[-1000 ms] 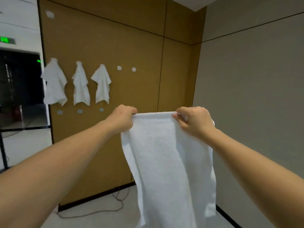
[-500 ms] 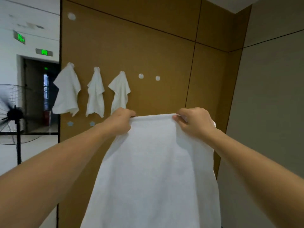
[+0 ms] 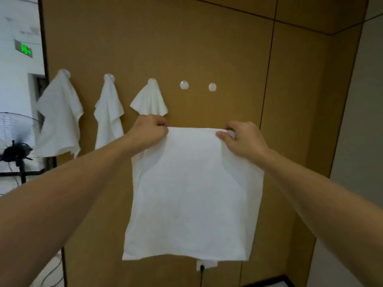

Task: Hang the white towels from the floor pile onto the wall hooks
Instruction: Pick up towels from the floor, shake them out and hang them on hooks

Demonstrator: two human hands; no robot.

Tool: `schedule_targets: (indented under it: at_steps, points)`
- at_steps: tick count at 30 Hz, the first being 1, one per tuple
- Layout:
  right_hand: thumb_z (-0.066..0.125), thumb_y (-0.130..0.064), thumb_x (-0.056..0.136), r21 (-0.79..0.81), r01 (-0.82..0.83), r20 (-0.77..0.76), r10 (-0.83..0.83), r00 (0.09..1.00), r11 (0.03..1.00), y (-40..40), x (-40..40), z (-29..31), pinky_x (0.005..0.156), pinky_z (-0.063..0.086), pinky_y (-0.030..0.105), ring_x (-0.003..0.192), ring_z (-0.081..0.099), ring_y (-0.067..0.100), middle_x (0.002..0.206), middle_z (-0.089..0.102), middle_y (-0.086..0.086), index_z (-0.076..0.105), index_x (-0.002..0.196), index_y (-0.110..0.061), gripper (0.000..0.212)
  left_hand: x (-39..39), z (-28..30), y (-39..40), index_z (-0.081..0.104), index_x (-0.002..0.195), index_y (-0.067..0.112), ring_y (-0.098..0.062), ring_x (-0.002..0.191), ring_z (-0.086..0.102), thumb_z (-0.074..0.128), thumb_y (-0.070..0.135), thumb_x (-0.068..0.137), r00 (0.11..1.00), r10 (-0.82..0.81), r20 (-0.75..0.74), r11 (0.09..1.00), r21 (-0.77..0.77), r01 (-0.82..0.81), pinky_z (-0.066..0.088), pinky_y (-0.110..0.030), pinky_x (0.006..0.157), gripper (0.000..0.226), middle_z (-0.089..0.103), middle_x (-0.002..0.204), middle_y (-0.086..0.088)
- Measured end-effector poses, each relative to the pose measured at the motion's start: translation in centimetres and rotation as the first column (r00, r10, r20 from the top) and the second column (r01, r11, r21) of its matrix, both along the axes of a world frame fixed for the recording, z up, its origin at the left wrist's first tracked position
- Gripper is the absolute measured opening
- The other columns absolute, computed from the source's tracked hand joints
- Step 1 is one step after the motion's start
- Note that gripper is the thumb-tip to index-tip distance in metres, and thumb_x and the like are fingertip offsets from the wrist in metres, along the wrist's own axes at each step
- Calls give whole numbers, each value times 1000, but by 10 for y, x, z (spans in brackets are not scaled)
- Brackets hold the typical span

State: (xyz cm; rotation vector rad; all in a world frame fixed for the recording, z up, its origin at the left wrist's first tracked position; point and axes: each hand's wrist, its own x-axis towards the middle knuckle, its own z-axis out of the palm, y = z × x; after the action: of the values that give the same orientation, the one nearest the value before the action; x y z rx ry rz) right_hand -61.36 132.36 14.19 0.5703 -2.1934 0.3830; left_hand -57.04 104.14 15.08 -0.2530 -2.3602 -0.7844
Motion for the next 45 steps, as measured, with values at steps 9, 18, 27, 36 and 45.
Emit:
schedule_targets:
  at_steps: [9,18,27,36,45]
  points:
    - [51,-47,94,-11,-171,-96,169,981,985,-2,-182,23,63,46,30,73,60,19,81,67,-2,63,97,-22,28,-152,25,7,67,99,31,-10,86,59,61,37,90,966,94,-240,982,-135,-129,39,-23,72,12,67,90,10]
    - [71,-8,81,392,-186,-537,388,749,901,-15,-314,84,43,38,29,49,49,27,61,51,11,71,110,-11,30,-259,86,16,71,113,34,-10,72,51,52,11,91,837,134,-531,810,-428,-402,31,-19,59,37,63,92,6]
    - [53,-32,95,311,-32,-554,209,806,950,-68,-426,138,58,40,35,69,58,34,79,58,14,62,127,-32,33,-371,133,-25,62,120,35,-19,60,39,48,15,90,732,144,-666,509,-584,-632,31,-27,51,39,37,76,0]
    - [40,-37,101,222,-5,-449,107,887,975,-128,-515,197,67,38,29,84,62,24,90,65,1,58,130,-40,34,-466,183,-69,61,126,36,-21,63,38,44,17,92,689,182,-702,533,-519,-669,36,-32,59,43,32,77,1]
    - [53,-47,87,-364,-509,-3,546,838,780,-147,-539,155,62,48,36,63,60,9,65,65,-9,70,76,-18,35,-530,132,-51,63,77,23,-17,61,51,43,19,87,787,187,-588,909,-199,-365,40,-31,57,23,51,61,8]
